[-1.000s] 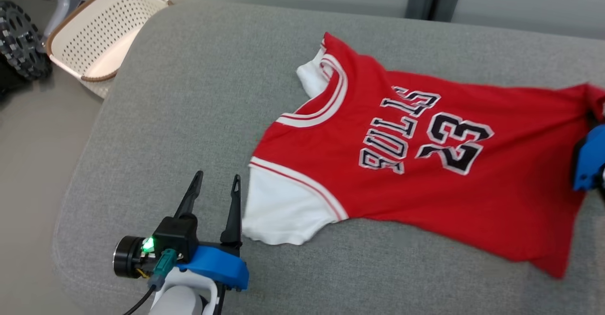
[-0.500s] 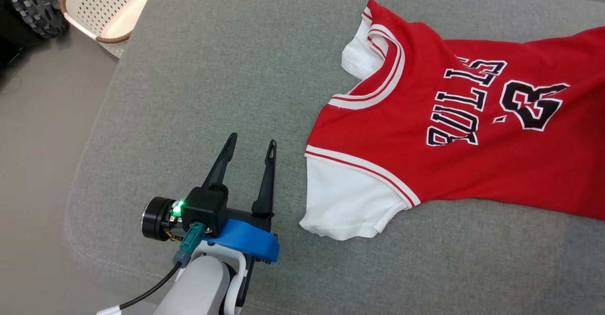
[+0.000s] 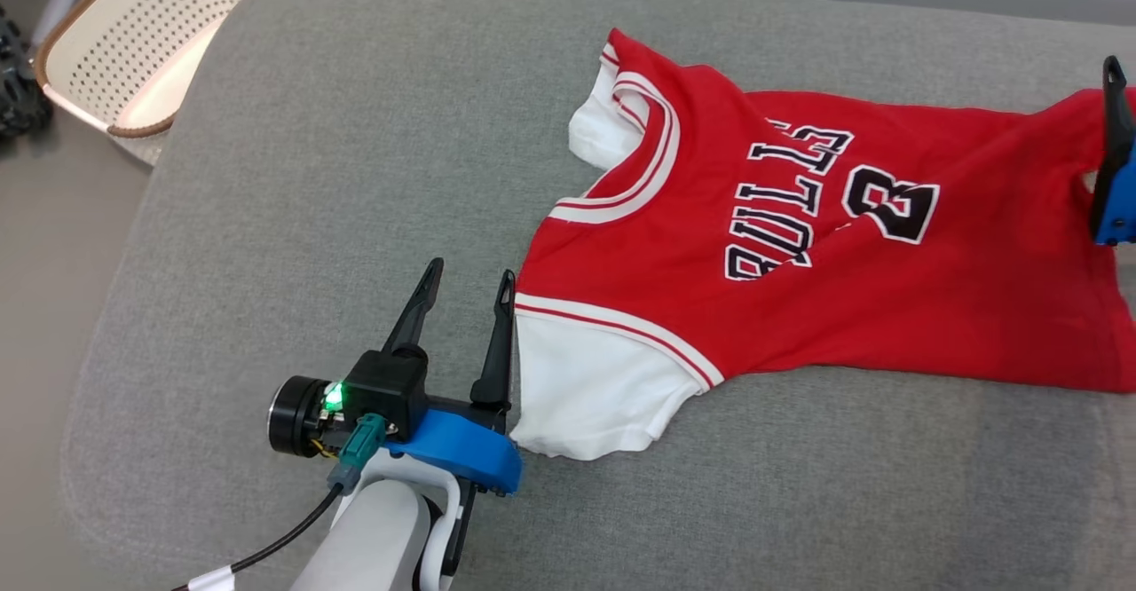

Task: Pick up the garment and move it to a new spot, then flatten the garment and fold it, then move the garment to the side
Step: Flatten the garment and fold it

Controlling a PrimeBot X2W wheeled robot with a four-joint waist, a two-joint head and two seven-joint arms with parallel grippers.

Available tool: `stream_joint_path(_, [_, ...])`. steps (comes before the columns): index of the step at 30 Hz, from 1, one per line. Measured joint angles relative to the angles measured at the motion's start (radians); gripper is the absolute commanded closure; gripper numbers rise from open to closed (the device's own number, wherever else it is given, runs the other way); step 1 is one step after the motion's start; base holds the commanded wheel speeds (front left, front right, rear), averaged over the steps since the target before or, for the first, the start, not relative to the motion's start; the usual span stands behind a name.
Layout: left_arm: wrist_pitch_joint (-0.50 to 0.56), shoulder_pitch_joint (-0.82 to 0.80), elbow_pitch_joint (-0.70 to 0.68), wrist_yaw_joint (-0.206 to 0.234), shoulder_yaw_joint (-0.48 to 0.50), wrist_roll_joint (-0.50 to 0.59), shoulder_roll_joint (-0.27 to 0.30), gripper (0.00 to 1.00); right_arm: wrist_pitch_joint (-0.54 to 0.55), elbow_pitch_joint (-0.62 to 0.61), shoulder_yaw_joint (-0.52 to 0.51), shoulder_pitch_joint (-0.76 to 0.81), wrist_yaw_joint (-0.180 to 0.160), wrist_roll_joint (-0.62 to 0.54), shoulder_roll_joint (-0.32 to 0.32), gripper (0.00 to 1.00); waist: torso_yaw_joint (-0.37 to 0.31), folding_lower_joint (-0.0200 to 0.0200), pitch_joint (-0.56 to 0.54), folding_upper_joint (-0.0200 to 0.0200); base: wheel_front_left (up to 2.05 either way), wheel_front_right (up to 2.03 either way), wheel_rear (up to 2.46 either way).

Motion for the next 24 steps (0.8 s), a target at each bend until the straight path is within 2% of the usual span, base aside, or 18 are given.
stream_joint_path(5, [0.000, 0.014, 0.028, -0.007, 0.023, 0.005, -0.002, 0.00, -0.072, -0.015, 0.018, 0.055, 0.000, 0.057, 0.041, 0.00, -0.047, -0.0001, -0.048, -0.0001, 0.00, 0.00, 0.00])
stream_joint_path(9, [0.000, 0.031, 0.050, -0.007, 0.043, 0.005, -0.001, 0.00, -0.097, -0.074, 0.028, 0.143, 0.000, 0.114, 0.098, 0.00, -0.079, -0.0001, -0.093, 0.0000, 0.00, 0.00, 0.00])
stream_joint_path(17, [0.000, 0.123, 0.070, 0.003, 0.108, -0.017, 0.019, 0.00, -0.106, -0.323, 0.036, 0.400, 0.000, 0.212, 0.248, 0.00, -0.146, -0.0002, -0.185, -0.0001, 0.00, 0.00, 0.00])
stream_joint_path(24, [0.000, 0.205, 0.070, 0.013, 0.160, -0.033, 0.036, 0.00, -0.106, -0.505, 0.040, 0.630, 0.000, 0.261, 0.320, 0.00, -0.175, -0.0003, -0.259, -0.0002, 0.00, 0.00, 0.00])
